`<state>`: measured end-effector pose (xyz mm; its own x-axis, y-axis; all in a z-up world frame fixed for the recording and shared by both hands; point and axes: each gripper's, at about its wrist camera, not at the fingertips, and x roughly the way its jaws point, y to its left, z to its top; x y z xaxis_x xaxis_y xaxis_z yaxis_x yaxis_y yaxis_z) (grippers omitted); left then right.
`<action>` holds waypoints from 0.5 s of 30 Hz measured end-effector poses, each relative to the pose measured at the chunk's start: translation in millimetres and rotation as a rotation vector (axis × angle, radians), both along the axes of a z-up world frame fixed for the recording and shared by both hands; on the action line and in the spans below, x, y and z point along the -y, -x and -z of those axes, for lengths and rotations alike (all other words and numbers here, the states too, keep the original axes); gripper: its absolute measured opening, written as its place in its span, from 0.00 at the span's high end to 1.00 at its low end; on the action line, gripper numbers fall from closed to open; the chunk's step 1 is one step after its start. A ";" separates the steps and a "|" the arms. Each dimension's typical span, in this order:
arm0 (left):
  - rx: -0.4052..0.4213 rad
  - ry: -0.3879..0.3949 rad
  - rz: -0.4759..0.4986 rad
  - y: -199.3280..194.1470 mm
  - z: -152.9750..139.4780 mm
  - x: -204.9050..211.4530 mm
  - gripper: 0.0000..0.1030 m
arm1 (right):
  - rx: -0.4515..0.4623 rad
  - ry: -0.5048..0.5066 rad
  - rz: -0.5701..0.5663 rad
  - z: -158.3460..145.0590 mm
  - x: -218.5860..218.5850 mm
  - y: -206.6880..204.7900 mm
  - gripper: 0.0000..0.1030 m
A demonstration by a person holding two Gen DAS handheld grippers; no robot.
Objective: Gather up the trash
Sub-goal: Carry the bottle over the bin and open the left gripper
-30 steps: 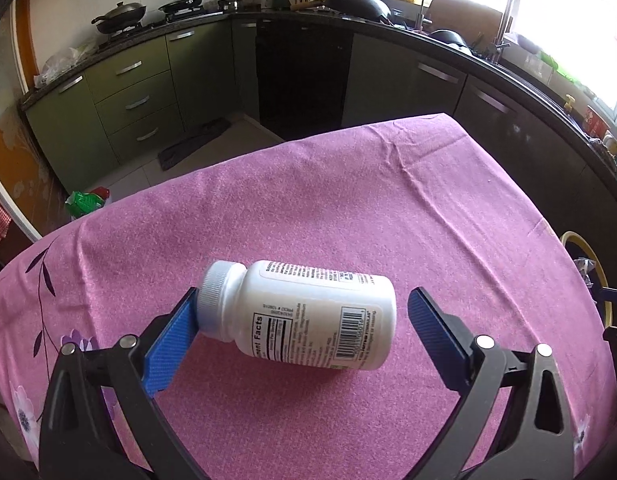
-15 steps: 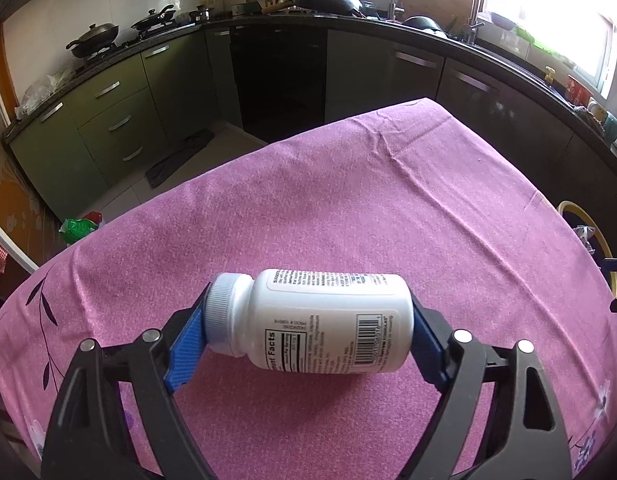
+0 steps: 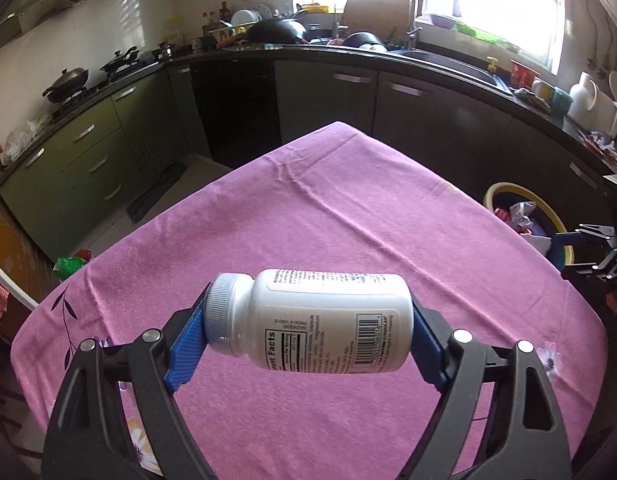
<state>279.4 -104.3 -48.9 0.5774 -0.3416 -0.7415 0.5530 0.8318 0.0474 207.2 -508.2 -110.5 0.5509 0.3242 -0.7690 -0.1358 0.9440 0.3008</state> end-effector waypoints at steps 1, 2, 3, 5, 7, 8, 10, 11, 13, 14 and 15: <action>-0.003 0.000 0.019 7.7 -4.6 7.6 0.21 | 0.004 -0.001 0.010 -1.0 2.6 5.2 0.14; -0.007 0.003 0.038 14.3 -7.8 15.3 0.21 | 0.007 0.003 0.024 -2.2 5.8 11.7 0.14; -0.011 0.006 0.061 21.6 -10.8 24.4 0.21 | 0.010 0.007 0.038 -3.6 9.7 18.1 0.14; -0.013 0.006 0.114 38.7 -17.2 46.6 0.21 | 0.014 0.010 0.077 -7.0 19.7 33.0 0.13; -0.017 0.008 0.170 52.4 -20.9 70.0 0.21 | 0.024 0.009 0.119 -11.0 31.4 49.0 0.10; -0.022 0.013 0.200 59.5 -22.4 84.1 0.21 | 0.029 0.009 0.148 -13.3 38.9 59.4 0.10; -0.040 0.025 0.256 69.1 -24.1 111.4 0.21 | 0.039 0.003 0.191 -16.4 53.0 77.6 0.10; -0.052 0.034 0.290 73.0 -25.0 128.3 0.21 | 0.047 -0.007 0.216 -18.2 61.4 88.2 0.10; -0.069 0.047 0.341 78.6 -24.9 160.2 0.21 | 0.054 -0.023 0.258 -20.7 75.1 105.2 0.10; -0.080 0.051 0.369 80.2 -23.9 178.4 0.21 | 0.059 -0.033 0.280 -21.8 82.6 114.0 0.09; -0.089 0.055 0.390 81.0 -22.6 195.9 0.21 | 0.065 -0.043 0.297 -22.5 89.6 122.2 0.09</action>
